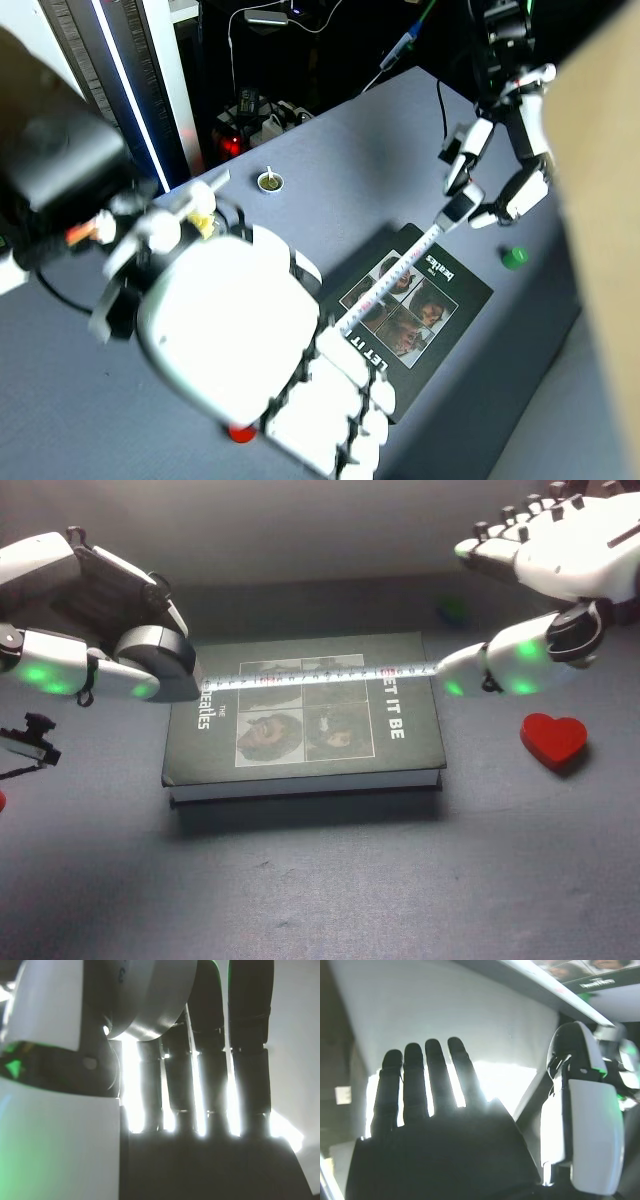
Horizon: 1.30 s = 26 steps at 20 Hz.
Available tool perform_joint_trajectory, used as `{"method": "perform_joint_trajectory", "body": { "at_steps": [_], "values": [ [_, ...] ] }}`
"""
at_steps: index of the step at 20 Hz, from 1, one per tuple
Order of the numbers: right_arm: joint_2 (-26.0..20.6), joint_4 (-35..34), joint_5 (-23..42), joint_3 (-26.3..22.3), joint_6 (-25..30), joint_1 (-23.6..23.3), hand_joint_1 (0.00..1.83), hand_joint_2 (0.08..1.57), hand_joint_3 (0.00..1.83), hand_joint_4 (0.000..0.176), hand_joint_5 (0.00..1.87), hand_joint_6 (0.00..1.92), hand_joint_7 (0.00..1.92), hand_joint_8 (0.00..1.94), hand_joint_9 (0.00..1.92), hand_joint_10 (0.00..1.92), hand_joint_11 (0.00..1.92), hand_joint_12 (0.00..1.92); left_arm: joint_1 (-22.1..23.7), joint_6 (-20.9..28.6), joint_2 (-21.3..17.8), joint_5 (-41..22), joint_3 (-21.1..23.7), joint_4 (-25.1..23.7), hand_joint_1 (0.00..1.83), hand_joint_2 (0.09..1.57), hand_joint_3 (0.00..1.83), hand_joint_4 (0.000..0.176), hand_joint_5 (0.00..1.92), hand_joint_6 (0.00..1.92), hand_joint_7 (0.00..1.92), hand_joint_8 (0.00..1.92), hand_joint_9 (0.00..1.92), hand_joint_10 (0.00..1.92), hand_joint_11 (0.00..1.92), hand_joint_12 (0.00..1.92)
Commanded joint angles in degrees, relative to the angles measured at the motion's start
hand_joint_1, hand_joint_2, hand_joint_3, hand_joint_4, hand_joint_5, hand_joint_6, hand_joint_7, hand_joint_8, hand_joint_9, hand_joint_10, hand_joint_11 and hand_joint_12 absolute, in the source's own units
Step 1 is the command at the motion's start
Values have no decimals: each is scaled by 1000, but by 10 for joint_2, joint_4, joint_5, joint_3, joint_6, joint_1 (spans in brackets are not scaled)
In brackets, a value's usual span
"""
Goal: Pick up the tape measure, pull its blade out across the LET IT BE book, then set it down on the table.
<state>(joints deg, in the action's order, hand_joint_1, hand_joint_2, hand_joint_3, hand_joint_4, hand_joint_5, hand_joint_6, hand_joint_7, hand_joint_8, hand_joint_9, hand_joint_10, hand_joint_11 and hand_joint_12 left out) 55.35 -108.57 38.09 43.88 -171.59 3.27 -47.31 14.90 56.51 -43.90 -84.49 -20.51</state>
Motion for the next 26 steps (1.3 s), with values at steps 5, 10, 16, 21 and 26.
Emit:
{"method": "perform_joint_trajectory", "body": {
  "at_steps": [5, 10, 16, 21, 26],
  "values": [
    [8, 37, 31, -27, 25, -15, 42, 1066, 10, 1, 0, 0, 0, 0, 0, 0, 0, 0, -18, 21, 27, -85, -51, 12, 1395, 1051, 0, 0, 1030, 656, 1128, 715, 1106, 1012, 1159, 792],
    [17, 37, 18, -44, 60, 1, 40, 1073, 10, 0, 0, 0, 0, 0, 0, 0, 0, 0, -25, 31, 48, -88, -84, 11, 1397, 1041, 0, 0, 1085, 580, 1141, 691, 1121, 988, 1161, 806],
    [38, 54, 14, -44, 86, 24, 40, 1077, 10, 0, 0, 0, 0, 0, 0, 0, 0, 0, -36, 47, 69, -99, -126, 10, 1397, 1041, 0, 0, 1079, 598, 1152, 674, 1118, 988, 1147, 802],
    [50, 60, 17, -44, 91, 30, 93, 1068, 1, 0, 0, 0, 0, 0, 0, 0, 15, 6, -59, 64, 82, -109, -158, 10, 1397, 1043, 1, 0, 1059, 601, 1173, 659, 1098, 1013, 1148, 801],
    [50, 63, 16, -44, 92, 31, 112, 1063, 0, 0, 0, 0, 0, 0, 0, 0, 0, 0, -71, 68, 85, -115, -166, 11, 1395, 1056, 0, 0, 998, 677, 1159, 688, 1085, 1033, 1162, 814]
  ]
}}
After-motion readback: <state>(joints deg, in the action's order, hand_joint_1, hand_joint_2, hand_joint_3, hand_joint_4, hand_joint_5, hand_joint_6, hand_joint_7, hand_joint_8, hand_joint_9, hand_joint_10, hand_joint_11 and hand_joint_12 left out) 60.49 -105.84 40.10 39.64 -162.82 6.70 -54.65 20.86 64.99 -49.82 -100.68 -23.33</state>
